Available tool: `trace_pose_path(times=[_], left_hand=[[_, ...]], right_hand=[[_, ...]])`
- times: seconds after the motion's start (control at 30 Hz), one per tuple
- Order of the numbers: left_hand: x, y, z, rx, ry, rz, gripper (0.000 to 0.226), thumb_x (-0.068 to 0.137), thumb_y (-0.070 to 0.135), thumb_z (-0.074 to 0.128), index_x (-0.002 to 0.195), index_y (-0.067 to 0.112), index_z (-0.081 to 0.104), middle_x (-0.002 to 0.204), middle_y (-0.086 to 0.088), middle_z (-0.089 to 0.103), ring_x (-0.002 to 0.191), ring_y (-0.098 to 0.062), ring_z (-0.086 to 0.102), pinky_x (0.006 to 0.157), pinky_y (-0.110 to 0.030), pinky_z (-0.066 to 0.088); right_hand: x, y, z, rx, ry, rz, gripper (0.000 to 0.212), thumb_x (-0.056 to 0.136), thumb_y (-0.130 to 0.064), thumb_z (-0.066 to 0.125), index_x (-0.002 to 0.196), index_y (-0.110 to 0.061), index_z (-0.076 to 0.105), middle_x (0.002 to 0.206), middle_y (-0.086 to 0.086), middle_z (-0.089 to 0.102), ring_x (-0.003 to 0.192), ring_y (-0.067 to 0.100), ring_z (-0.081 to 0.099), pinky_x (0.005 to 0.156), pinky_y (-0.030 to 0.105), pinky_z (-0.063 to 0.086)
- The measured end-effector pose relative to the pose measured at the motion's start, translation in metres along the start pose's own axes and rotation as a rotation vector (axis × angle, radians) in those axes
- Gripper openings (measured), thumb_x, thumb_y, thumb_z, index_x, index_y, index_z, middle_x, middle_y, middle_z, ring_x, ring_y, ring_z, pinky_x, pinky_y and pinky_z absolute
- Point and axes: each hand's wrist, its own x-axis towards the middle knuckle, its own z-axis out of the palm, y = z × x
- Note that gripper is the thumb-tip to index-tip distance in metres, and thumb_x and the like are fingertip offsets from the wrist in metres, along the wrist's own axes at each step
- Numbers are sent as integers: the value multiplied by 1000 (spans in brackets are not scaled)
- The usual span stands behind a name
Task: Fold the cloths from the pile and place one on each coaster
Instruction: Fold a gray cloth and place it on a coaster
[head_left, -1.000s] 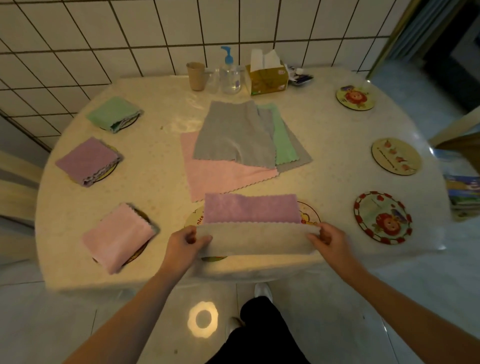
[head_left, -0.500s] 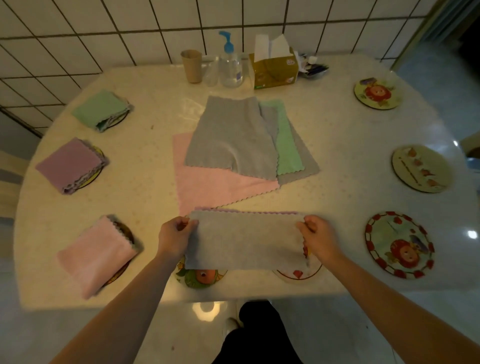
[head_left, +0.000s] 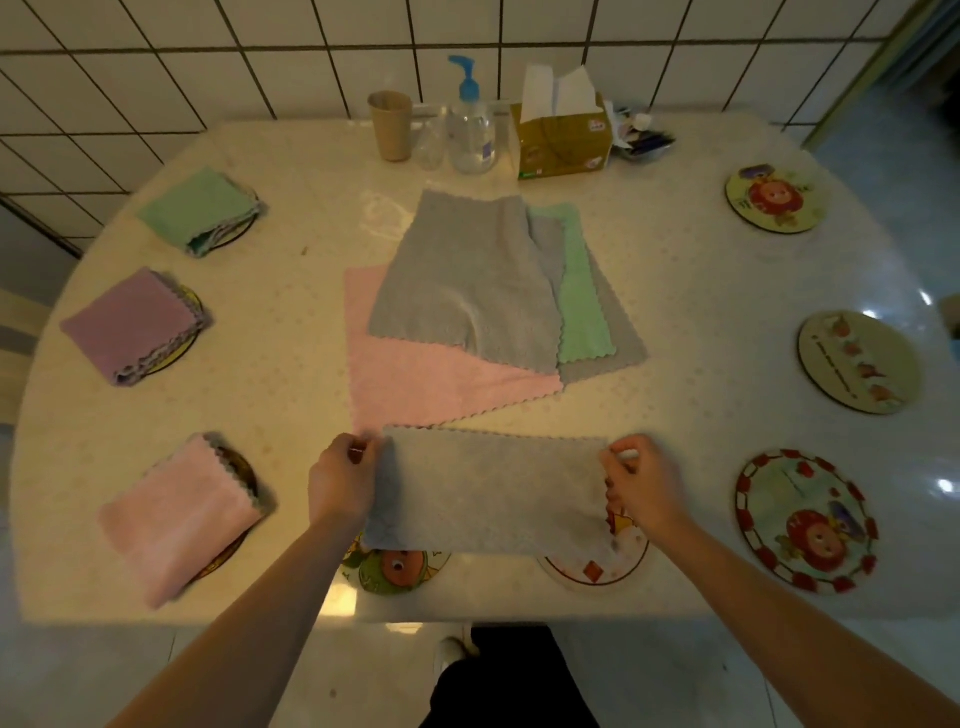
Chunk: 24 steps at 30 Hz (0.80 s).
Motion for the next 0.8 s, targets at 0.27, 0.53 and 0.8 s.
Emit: trace_pose_path(times=[0.27, 0.53, 0.8], left_hand=[[-73, -46, 21, 414, -175, 1143, 33, 92, 33, 51, 118, 17, 61, 125, 0, 59, 118, -23, 53, 96, -36, 43], [-87, -83, 29, 700, -262, 1090, 52, 96, 42, 38, 144, 23, 38, 154, 4, 30, 144, -20, 23, 111, -41, 21], [-82, -97, 7, 667, -256, 968, 48, 97, 42, 30, 140, 26, 42, 152, 6, 35, 142, -20, 28, 115, -39, 23]], right_hand=[[-75, 21, 14, -627, -123, -943, 36, 76, -13, 49, 110, -21, 56, 112, -5, 53, 101, 13, 48, 78, 26, 51], [-89, 45, 11, -916, -264, -1011, 76, 52, -3, 74, 125, -15, 56, 124, 2, 57, 115, 18, 44, 89, 34, 51], [-91, 34, 9, -1050, -259, -925, 90, 34, -1, 78, 118, -19, 53, 109, 3, 51, 98, 22, 51, 68, 35, 53]])
